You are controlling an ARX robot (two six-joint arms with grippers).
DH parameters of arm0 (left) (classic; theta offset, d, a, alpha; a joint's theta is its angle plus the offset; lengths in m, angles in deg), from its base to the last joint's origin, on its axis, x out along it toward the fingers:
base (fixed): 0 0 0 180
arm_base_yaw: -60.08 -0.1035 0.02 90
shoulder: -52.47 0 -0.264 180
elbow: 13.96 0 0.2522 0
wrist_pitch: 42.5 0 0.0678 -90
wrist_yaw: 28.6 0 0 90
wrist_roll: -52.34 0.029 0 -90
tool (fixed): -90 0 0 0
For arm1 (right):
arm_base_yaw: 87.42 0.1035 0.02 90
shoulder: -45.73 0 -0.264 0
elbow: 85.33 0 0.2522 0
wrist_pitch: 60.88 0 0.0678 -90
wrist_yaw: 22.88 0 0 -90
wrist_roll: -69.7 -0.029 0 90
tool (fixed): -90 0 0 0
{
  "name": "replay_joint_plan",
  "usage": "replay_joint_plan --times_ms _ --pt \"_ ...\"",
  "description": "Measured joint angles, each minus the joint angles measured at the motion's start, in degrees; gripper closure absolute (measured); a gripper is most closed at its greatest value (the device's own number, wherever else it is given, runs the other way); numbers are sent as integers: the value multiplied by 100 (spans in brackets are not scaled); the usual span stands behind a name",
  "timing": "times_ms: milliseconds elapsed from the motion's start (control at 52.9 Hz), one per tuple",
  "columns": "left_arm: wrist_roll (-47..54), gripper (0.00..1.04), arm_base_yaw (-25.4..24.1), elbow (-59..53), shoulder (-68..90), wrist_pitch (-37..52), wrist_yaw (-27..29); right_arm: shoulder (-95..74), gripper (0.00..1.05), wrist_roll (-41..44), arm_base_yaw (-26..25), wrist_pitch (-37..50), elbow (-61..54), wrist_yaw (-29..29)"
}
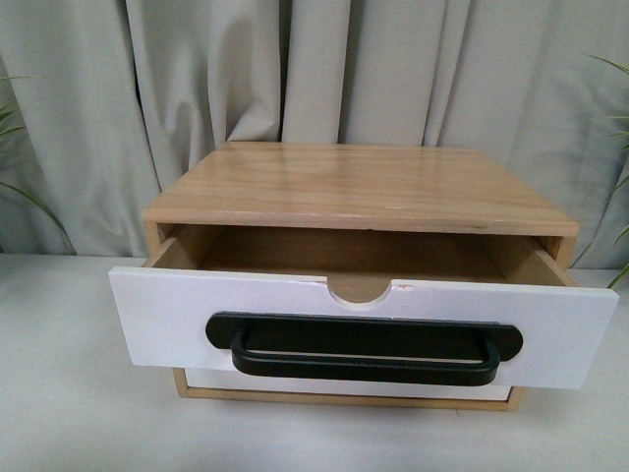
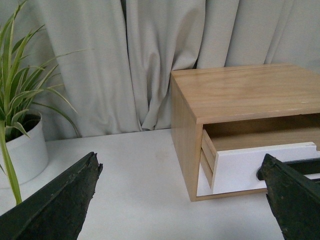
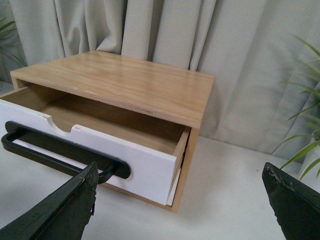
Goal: Pull drawer
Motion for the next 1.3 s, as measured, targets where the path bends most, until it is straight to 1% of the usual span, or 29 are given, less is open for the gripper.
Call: replay_joint_plan --times_ms 57,170,189,208,227,246,284,303,340,359,378,397,492,511,529,548,567,624,643,700,945,1021,1059,1305 --pt "-129 7 -26 -22 -24 0 2 31 9 -229 28 -28 -39 -35" --pt "-225 7 -35 -22 -33 -2 -24 35 9 -363 33 -28 -42 -35" --pt "-269 10 61 -13 -59 -136 306 39 9 -376 33 -28 -42 -35" --pt "-295 14 129 -11 -79 -256 498 42 9 -385 33 -28 -39 -37" --pt "-339 19 208 -39 -120 -354 835 46 10 -452 111 -52 -42 -299" --pt "-354 25 264 -85 -155 -376 1001 83 15 -516 245 -101 -46 -868" --pt "-374 34 295 -179 -232 -376 1060 146 22 -603 326 -140 -79 -1471" --pt "-374 36 297 -197 -249 -376 1069 197 27 -627 323 -160 -109 -1742" --pt "-382 43 304 -271 -315 -374 1095 278 34 -673 273 -197 -160 -1910" --pt "-385 46 304 -306 -345 -374 1099 289 34 -673 267 -203 -166 -1910" --pt "-387 48 304 -323 -363 -374 1102 330 38 -695 227 -223 -192 -1902" --pt "-389 52 306 -361 -393 -374 1102 376 42 -706 188 -236 -212 -1902" --pt "-400 75 306 -553 -570 -372 1099 636 65 -728 -28 -369 -343 -1679" --pt "-400 77 306 -566 -584 -372 1099 654 67 -730 -44 -380 -348 -1663" --pt "-400 80 306 -592 -612 -372 1099 695 70 -732 -127 -415 -361 -1528" --pt "-400 86 310 -629 -651 -372 1102 761 76 -737 -323 -461 -382 -1220" --pt "-400 90 310 -651 -684 -376 1102 807 80 -741 -485 -485 -404 -1060" --pt "-402 100 310 -673 -1029 -782 1102 898 90 -745 -713 -529 -442 -975" --pt "-428 101 310 -728 -1211 -935 1104 927 93 -748 -748 -540 -448 -986" --pt "-446 101 313 -776 -1408 -981 1110 1003 104 -752 -789 -588 -483 -975" --pt "-448 101 315 -918 -1567 -981 1108 1355 104 -758 -802 -658 -743 -933" --pt "-457 101 315 -957 -1604 -979 1102 1908 104 -758 -802 -1386 -741 -925" --pt "-459 101 315 -973 -1611 -979 1106 2092 104 -758 -802 -1582 -741 -929" --pt "-466 101 315 -1213 -1845 -964 1108 2326 104 -758 -802 -1637 -741 -929"
